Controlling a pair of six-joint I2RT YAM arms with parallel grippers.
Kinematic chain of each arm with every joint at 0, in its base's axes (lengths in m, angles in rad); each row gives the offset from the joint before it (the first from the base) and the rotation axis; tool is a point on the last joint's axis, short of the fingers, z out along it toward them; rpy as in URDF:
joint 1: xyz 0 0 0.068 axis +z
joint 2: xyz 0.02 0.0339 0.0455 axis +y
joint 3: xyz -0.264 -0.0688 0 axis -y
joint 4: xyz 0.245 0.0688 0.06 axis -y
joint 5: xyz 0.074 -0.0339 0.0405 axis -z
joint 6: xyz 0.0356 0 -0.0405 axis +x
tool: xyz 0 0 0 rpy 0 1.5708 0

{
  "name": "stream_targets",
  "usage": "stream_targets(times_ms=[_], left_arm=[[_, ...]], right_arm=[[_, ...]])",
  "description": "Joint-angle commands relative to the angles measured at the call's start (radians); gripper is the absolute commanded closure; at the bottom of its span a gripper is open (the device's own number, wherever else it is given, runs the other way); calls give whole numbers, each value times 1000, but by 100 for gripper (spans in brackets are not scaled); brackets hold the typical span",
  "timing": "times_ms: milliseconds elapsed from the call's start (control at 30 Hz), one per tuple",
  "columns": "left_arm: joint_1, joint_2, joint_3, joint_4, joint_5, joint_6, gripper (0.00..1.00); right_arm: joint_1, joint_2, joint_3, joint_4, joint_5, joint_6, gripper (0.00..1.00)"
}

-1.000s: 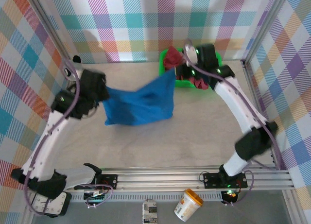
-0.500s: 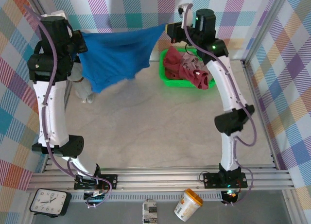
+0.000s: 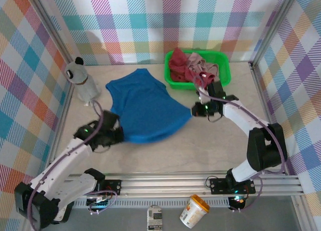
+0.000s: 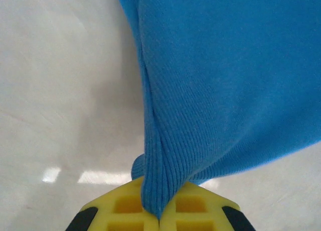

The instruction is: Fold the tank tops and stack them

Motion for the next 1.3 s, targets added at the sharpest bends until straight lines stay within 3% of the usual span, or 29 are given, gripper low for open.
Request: stream_targets(times_ms=[0, 100, 200, 500, 633, 767, 833, 900, 1033, 1067, 1167, 1267], left_arm=[[-209, -19, -51, 129, -101, -294, 100], [-360, 24, -85, 154, -135, -426, 100], [-452, 59, -80, 140, -145, -487, 100], [-602, 265, -19, 329, 37, -517, 99], [-628, 383, 9, 353, 162, -475, 88], [-630, 434, 91, 253, 204, -393, 74], [-624, 435, 163, 162, 222, -330, 61], [-600, 439, 232, 68, 264, -260, 55], [-474, 457, 347, -57, 238, -105, 47], [-413, 475, 363, -63, 230, -55, 47], [-236, 539, 381, 3, 199, 66, 48], [-134, 646, 426, 51, 115, 176, 48]], right_arm=[[-57, -48, -59, -44, 69, 19, 100], [-97, -41, -62, -114, 130, 3, 100], [-123, -38, -53, -138, 214, -8, 100], [-155, 37, 50, -178, 247, -21, 100], [-155, 84, 68, -193, 308, -41, 99], [-155, 119, 96, -202, 373, -60, 89], [-156, 97, 109, -219, 424, -60, 82], [-157, 50, 108, -229, 421, -46, 73], [-154, -55, 63, -254, 250, 39, 64], [-150, -86, 27, -235, 150, 83, 63], [-51, -158, -96, -125, -34, 224, 62], [107, -149, -159, -25, -48, 304, 60]])
